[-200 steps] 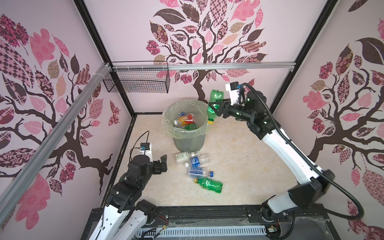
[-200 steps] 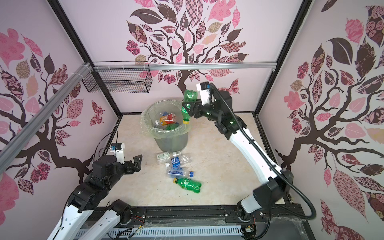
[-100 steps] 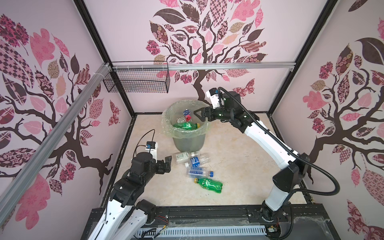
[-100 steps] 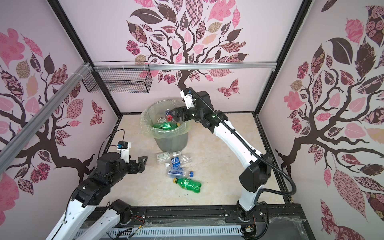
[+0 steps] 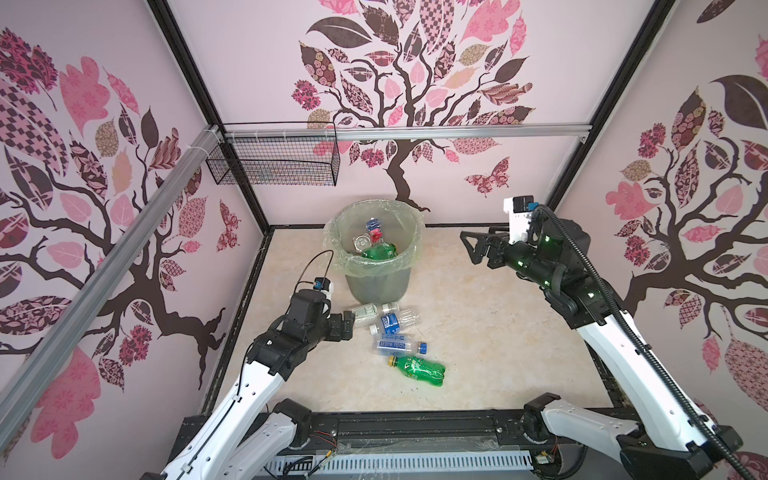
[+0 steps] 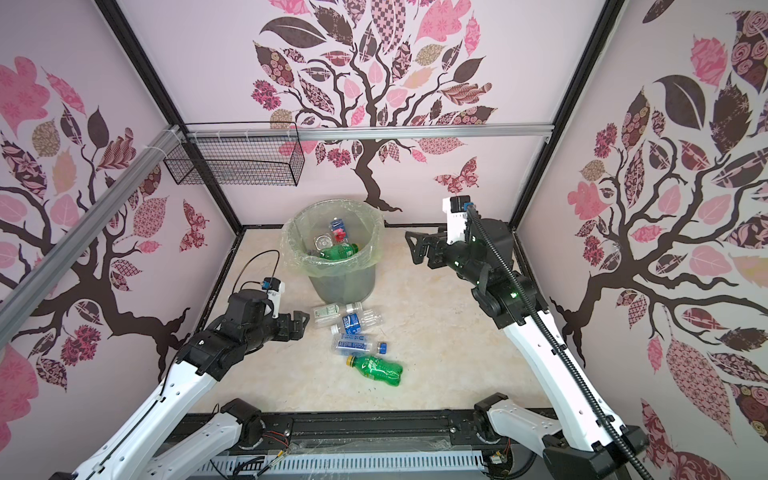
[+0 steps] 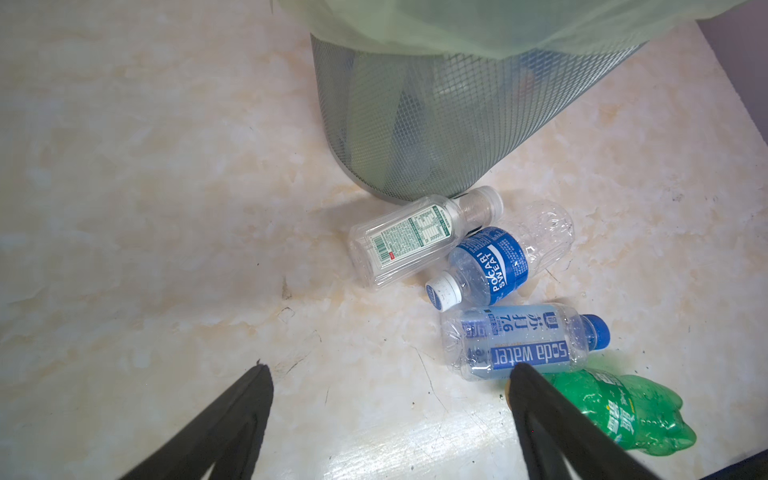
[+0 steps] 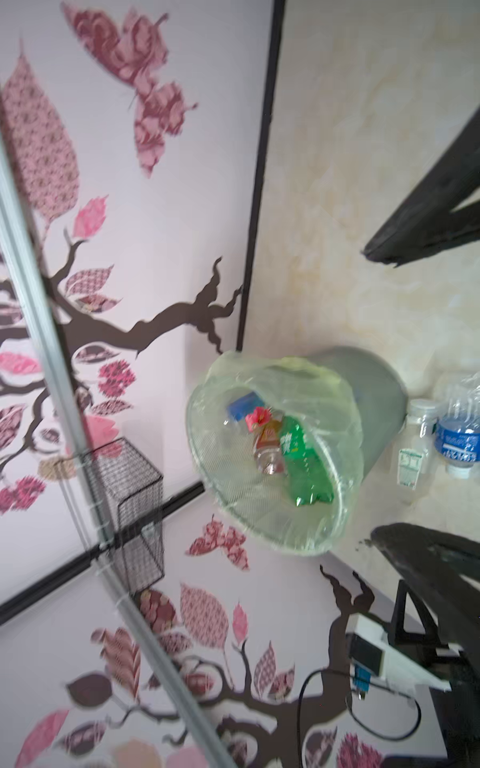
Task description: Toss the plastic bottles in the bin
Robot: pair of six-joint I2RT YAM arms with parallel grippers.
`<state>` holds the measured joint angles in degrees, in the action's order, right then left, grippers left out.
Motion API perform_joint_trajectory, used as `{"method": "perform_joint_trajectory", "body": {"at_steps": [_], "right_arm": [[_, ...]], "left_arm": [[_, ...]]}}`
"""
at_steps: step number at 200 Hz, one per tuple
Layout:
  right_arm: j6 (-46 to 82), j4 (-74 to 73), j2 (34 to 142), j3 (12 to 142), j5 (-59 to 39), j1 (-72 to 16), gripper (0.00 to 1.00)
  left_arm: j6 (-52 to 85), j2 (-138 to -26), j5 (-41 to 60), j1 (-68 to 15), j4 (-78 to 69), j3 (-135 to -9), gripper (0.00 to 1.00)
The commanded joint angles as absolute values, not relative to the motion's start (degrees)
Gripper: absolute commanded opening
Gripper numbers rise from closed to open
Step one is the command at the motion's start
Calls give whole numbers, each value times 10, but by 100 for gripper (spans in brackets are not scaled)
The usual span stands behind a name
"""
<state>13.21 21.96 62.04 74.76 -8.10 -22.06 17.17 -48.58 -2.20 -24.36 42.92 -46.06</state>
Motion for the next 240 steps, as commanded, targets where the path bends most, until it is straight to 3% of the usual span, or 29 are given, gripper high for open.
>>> {"method": "perform_joint_trajectory", "body": {"at_steps": [1, 113, 196, 240], "right_arm": [[120, 264, 611, 713, -44, -221, 100], [184, 255, 610, 609, -51, -218, 100], [192, 252, 595, 584, -55, -219, 100], [196, 250, 586, 576, -57, -218, 100]], "left_arm": [[204, -497, 13, -243, 400, -458, 92], [200, -652, -16, -260, 165, -373, 91], [165, -736, -89, -264, 104, -375, 91], [128, -779, -67, -267, 66, -379, 87]]}}
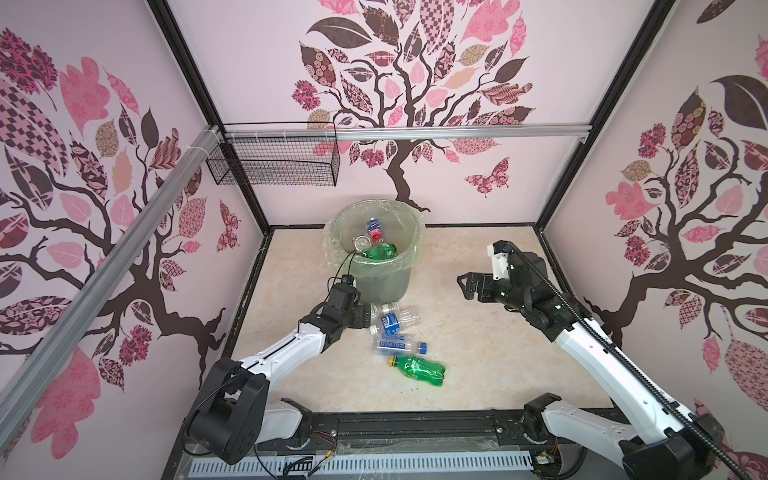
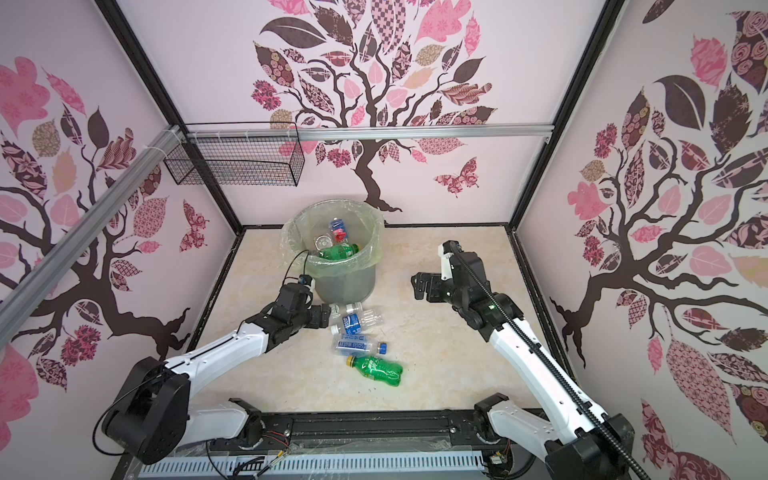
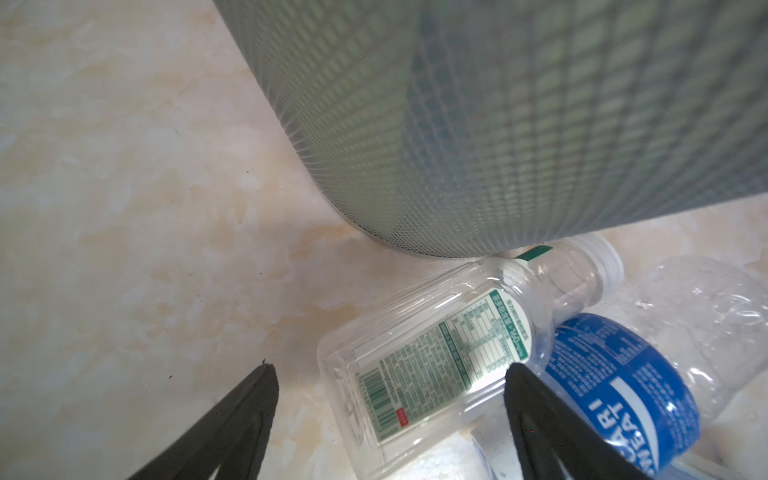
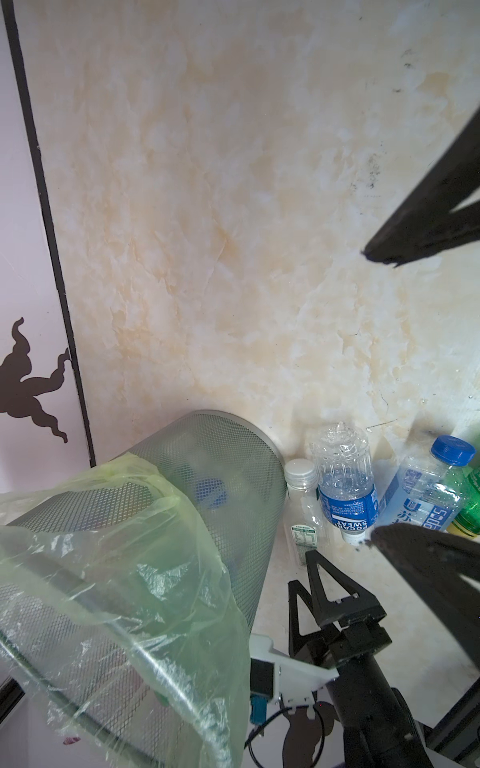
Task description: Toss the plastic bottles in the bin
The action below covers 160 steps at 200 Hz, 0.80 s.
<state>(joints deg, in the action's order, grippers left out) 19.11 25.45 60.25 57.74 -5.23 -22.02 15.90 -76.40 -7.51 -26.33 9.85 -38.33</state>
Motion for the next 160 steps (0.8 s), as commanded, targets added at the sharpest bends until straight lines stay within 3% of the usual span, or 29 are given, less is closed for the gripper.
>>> {"method": "perform_joint_trajectory", "body": {"at_steps": [1, 107, 142, 160], "right_arm": [[196, 250, 586, 576, -56, -219, 100], [194, 246, 577, 565, -53, -219, 100], [194, 243, 578, 562, -54, -219, 100], [196, 240, 582, 560, -60, -219, 100]], "left_arm": [[128, -780, -65, -268, 66, -380, 87], [146, -756, -20, -363, 58, -314, 75], [163, -707, -34, -367, 76, -297, 75], [155, -700, -51, -367, 98, -309, 81]]}}
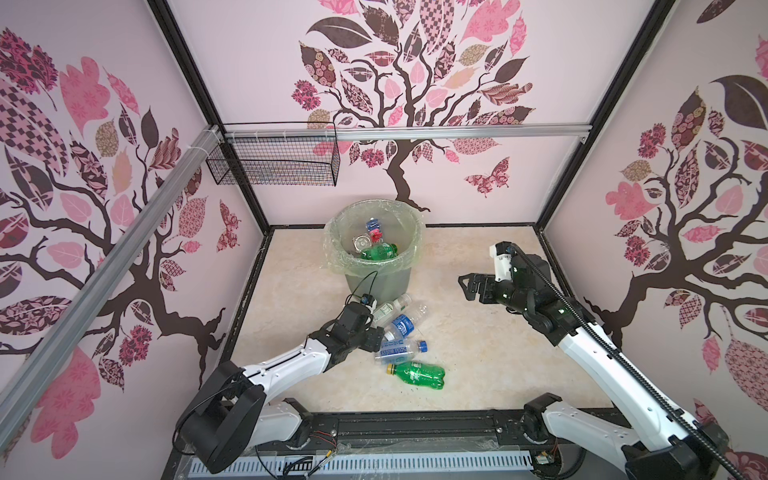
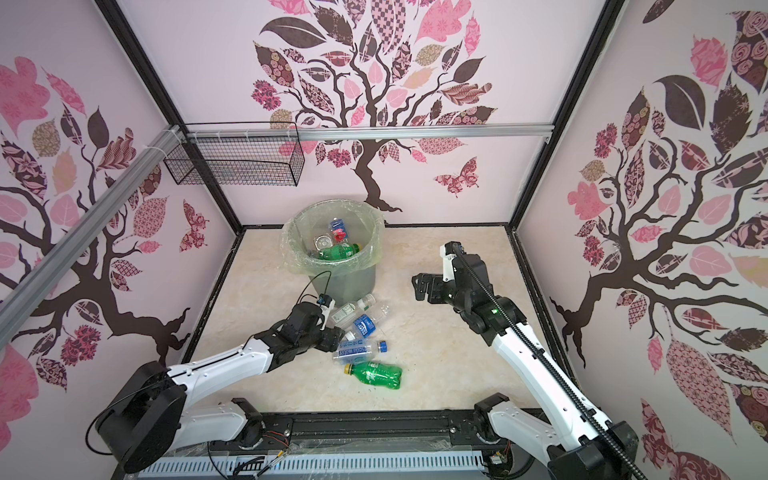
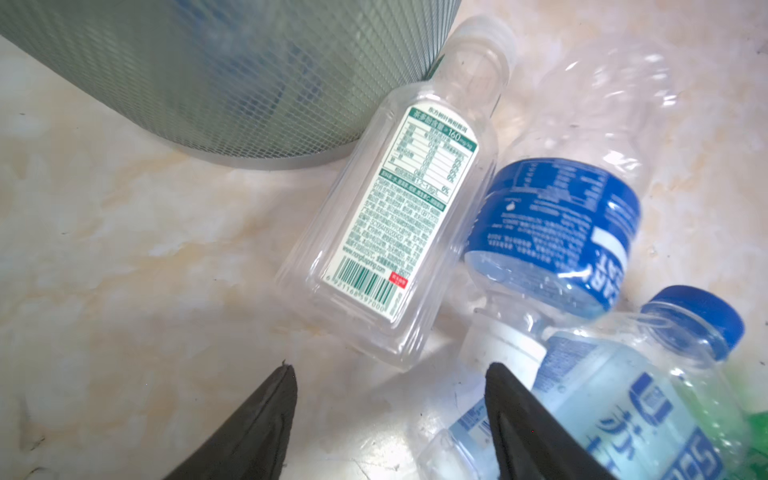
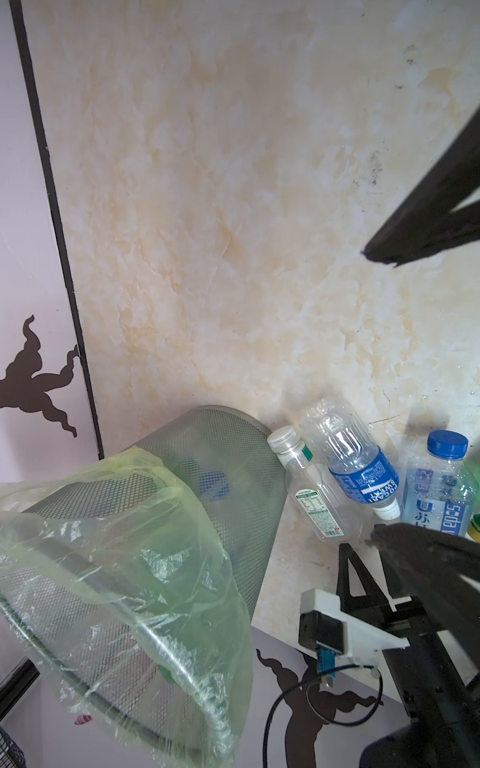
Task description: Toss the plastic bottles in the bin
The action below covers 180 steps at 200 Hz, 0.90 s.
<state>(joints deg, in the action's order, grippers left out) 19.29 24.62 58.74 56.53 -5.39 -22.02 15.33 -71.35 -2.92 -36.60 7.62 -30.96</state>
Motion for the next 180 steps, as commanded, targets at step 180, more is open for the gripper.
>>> {"method": "perform_joint_trajectory", "body": {"at_steps": [180], "right_arm": [[253, 215, 605, 442, -205, -219, 97]], "left_arm": [[54, -874, -32, -367, 23, -424, 79]]}}
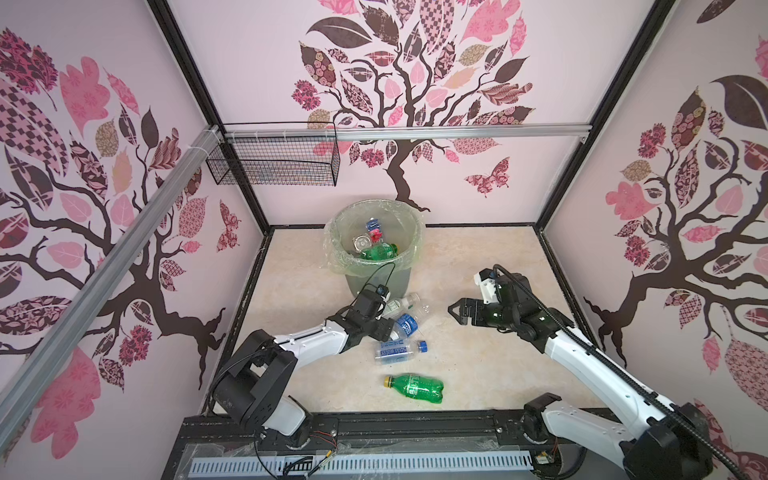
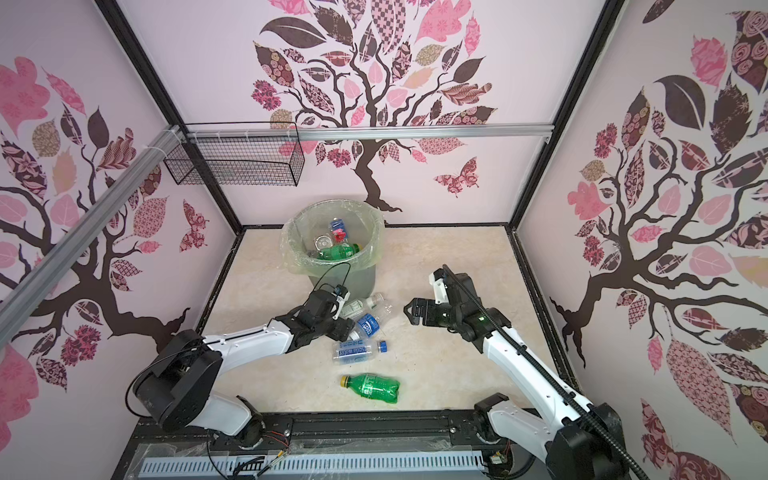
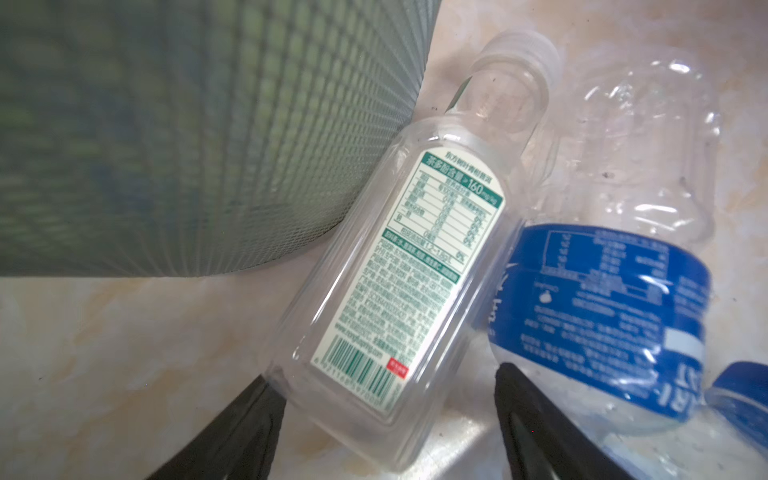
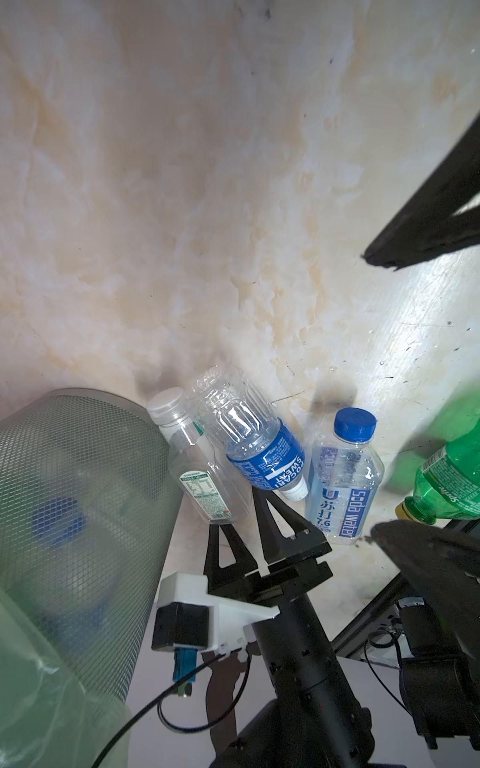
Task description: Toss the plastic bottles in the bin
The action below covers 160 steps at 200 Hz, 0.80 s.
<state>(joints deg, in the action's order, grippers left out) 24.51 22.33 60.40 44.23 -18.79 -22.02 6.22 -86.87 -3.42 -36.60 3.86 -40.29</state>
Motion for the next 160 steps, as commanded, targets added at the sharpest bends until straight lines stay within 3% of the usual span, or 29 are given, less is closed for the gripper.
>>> {"method": "perform_joint_trajectory", "body": {"at_steps": [1, 45, 79, 124, 160], "right_arm": [[253, 216, 605, 441, -206, -218, 97], [241, 222, 624, 432, -236, -219, 95], [237, 221, 635, 431, -249, -219, 94], [179, 252, 647, 446, -292, -231, 90], [124, 278, 675, 482, -245, -341, 85]], "left_arm": [[54, -874, -33, -367, 24, -425, 79], [53, -857, -49, -367, 34, -421, 62], [55, -843, -39, -367, 46, -419, 58], [108, -784, -97, -367, 138, -430, 62], [163, -688, -114, -366, 252, -447, 69]]}}
